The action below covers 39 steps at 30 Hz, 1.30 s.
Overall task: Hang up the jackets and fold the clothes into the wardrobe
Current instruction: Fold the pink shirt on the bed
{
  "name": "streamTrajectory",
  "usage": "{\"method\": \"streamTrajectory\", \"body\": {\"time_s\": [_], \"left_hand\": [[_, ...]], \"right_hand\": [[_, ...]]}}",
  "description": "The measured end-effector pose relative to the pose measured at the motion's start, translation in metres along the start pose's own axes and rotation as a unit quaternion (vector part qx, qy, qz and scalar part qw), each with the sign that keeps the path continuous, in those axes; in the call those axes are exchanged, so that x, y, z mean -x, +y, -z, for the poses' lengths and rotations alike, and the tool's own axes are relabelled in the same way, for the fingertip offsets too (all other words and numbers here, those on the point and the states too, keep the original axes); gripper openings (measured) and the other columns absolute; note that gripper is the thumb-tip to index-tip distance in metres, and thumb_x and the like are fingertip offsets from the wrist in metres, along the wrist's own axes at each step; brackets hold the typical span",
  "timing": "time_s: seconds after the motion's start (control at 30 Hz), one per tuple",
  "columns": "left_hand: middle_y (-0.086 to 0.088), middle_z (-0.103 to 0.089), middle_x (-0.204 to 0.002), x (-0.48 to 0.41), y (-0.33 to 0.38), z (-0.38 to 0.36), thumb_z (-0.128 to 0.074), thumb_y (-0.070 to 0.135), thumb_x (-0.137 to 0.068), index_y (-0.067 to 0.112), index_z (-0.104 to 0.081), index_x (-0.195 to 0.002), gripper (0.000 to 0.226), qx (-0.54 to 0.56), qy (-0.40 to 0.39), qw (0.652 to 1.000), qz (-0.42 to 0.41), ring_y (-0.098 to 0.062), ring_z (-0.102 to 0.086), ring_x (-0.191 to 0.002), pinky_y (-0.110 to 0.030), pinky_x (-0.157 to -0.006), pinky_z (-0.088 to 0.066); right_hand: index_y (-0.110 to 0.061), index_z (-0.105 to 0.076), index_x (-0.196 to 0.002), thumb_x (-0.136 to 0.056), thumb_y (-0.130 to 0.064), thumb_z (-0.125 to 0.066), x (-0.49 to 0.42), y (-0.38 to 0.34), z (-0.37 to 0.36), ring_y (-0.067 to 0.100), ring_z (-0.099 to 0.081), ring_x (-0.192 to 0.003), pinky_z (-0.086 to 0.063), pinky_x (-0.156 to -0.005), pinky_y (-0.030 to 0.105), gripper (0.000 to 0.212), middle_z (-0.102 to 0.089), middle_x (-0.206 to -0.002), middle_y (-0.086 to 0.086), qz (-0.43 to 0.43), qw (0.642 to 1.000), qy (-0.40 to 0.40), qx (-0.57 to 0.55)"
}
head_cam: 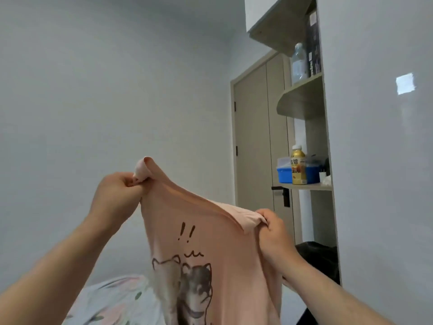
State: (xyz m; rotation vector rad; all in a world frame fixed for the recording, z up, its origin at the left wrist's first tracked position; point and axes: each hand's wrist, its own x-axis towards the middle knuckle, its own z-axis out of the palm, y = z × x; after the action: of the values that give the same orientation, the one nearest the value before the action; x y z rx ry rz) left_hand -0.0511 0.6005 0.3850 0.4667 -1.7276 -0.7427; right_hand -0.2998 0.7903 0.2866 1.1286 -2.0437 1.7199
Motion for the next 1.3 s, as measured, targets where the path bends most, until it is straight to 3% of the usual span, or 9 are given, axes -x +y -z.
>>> {"method": "streamTrajectory", "body": {"time_s": [0.1, 0.23, 0.33, 0.43, 0.57, 0.9, 1.0, 1.13, 1.3], "left_hand": [[-0.013, -0.060, -0.078, -0.009, 0.014, 0.029, -0.060, 0.040, -0.077, -0.006, -0.061, -0.086, 0.048, 0.001, -0.030, 0.999, -0.014, -0.028, -0.053, -0.071, -0.046, -0.068, -0.045], [-0.016, -0.072, -0.104, -0.025, 0.030, 0.065, -0.055, 0.024, -0.098, 0.013, -0.073, -0.102, 0.021, 0.123, -0.148, 0.980, 0.041, -0.024, -0.070, -0.089, -0.046, -0.083, -0.056], [-0.013, -0.074, -0.096, -0.028, 0.050, 0.089, -0.071, 0.024, -0.086, 0.020, -0.074, -0.100, 0.016, 0.188, -0.181, 0.965, 0.025, -0.024, -0.071, -0.081, -0.032, -0.064, -0.058], [-0.011, -0.067, -0.076, -0.032, 0.069, 0.121, -0.074, 0.025, -0.070, 0.013, -0.068, -0.082, 0.018, 0.185, -0.138, 0.973, 0.001, -0.019, -0.063, -0.060, -0.027, -0.049, -0.052], [-0.023, -0.070, -0.095, -0.042, 0.088, 0.171, -0.073, 0.027, -0.073, 0.001, -0.070, -0.102, 0.039, 0.138, -0.163, 0.977, 0.006, -0.032, -0.067, -0.079, -0.036, -0.064, -0.057], [-0.017, -0.068, -0.081, -0.049, 0.132, 0.235, -0.076, 0.030, -0.062, 0.005, -0.070, -0.079, 0.030, 0.027, -0.063, 0.997, -0.046, -0.028, -0.061, -0.073, -0.036, -0.066, -0.044], [-0.006, -0.057, -0.061, -0.036, 0.110, 0.225, -0.075, 0.040, -0.050, 0.012, -0.063, -0.064, 0.033, -0.049, -0.026, 0.997, -0.047, -0.018, -0.052, -0.058, -0.028, -0.057, -0.034], [0.002, -0.059, -0.054, -0.009, 0.029, 0.195, -0.075, 0.050, -0.068, 0.014, -0.068, -0.070, 0.037, -0.118, 0.006, 0.993, -0.014, -0.006, -0.050, -0.047, -0.025, -0.051, -0.036], [0.002, -0.073, -0.071, 0.068, -0.107, 0.139, -0.069, 0.024, -0.087, 0.024, -0.077, -0.077, 0.013, -0.093, -0.023, 0.992, 0.077, -0.001, -0.060, -0.060, -0.024, -0.059, -0.047]], "right_hand": [[-0.024, -0.061, -0.079, -0.092, -0.011, -0.046, -0.033, -0.038, 0.019, 0.014, -0.060, -0.075, -0.044, -0.063, 0.032, 0.024, -0.065, -0.075, -0.006, 0.034, 0.999, 0.001, 0.038], [-0.016, -0.059, -0.070, -0.096, -0.024, -0.050, -0.059, -0.091, 0.038, 0.020, -0.058, -0.069, -0.038, -0.058, 0.032, 0.028, -0.062, -0.066, -0.003, 0.082, 0.994, 0.012, 0.068], [-0.017, -0.047, -0.059, -0.097, -0.031, -0.052, -0.065, -0.126, 0.052, 0.015, -0.045, -0.058, -0.029, -0.053, 0.033, 0.041, -0.050, -0.055, -0.006, 0.119, 0.990, 0.040, 0.063], [-0.015, -0.047, -0.059, -0.098, -0.042, -0.051, -0.065, -0.157, 0.068, 0.016, -0.041, -0.056, -0.026, -0.052, 0.033, 0.047, -0.047, -0.055, -0.006, 0.154, 0.984, 0.059, 0.067], [-0.015, -0.042, -0.057, -0.097, -0.042, -0.054, -0.060, -0.194, 0.082, 0.014, -0.034, -0.054, -0.023, -0.052, 0.033, 0.050, -0.038, -0.054, -0.006, 0.219, 0.973, 0.059, 0.052], [-0.017, -0.030, -0.042, -0.088, -0.056, -0.063, -0.080, -0.270, 0.084, 0.011, -0.024, -0.045, -0.019, -0.049, 0.032, 0.069, -0.023, -0.042, -0.010, 0.240, 0.967, 0.080, 0.016], [-0.017, -0.035, -0.048, -0.089, -0.051, -0.063, -0.082, -0.256, 0.055, 0.015, -0.034, -0.049, -0.025, -0.051, 0.032, 0.060, -0.033, -0.045, -0.008, 0.230, 0.970, 0.042, 0.073], [-0.016, -0.033, -0.046, -0.089, -0.047, -0.061, -0.065, -0.182, -0.015, 0.011, -0.031, -0.044, -0.023, -0.048, 0.032, 0.060, -0.033, -0.039, -0.009, 0.181, 0.974, -0.051, 0.130], [-0.019, -0.035, -0.048, -0.089, -0.044, -0.061, -0.008, -0.043, -0.113, 0.007, -0.026, -0.045, -0.021, -0.052, 0.033, 0.054, -0.030, -0.042, -0.009, 0.071, 0.973, -0.182, 0.120]]}}
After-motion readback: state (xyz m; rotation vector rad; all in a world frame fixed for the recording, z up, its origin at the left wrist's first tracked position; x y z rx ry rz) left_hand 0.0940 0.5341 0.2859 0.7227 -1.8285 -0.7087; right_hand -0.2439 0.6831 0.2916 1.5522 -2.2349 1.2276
